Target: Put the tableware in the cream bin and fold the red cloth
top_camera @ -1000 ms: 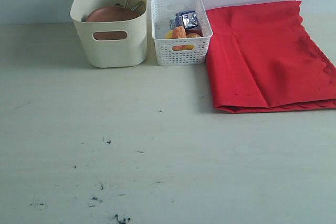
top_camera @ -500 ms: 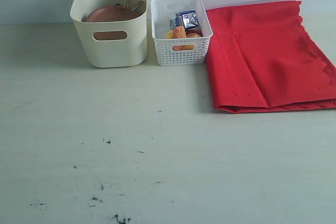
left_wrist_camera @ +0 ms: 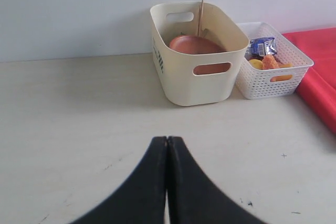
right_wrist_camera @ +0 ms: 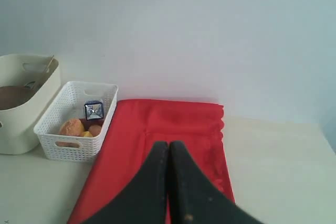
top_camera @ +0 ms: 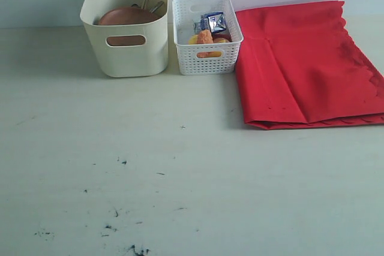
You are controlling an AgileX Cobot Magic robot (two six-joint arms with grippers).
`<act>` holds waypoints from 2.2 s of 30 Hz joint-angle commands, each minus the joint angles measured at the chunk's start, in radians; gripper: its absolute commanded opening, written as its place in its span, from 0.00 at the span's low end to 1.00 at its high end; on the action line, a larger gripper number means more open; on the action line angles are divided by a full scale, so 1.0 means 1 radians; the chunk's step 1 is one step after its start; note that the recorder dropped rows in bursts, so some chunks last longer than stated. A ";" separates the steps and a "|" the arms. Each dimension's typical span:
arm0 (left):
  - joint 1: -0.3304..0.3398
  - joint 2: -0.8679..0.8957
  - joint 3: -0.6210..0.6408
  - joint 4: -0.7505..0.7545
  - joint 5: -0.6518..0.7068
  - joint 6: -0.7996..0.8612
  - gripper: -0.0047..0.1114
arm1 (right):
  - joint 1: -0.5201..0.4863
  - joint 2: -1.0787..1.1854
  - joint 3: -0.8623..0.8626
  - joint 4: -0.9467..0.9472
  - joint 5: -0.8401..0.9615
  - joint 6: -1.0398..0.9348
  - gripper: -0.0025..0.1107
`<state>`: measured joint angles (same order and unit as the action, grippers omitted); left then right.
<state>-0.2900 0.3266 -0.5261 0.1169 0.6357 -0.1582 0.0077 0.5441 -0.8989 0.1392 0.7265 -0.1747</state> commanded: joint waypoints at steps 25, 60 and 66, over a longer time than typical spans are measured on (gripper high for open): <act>0.002 -0.005 0.002 0.000 0.005 -0.003 0.04 | 0.003 -0.129 0.375 -0.016 -0.176 -0.009 0.02; 0.325 -0.304 0.526 -0.098 -0.334 0.003 0.04 | 0.003 -0.129 0.375 -0.016 -0.176 -0.009 0.02; 0.325 -0.304 0.526 -0.098 -0.297 -0.006 0.04 | 0.003 -0.129 0.375 -0.016 -0.176 -0.009 0.02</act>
<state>0.0316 0.0302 -0.0032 0.0160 0.3383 -0.1630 0.0077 0.4197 -0.5310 0.1223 0.5555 -0.1755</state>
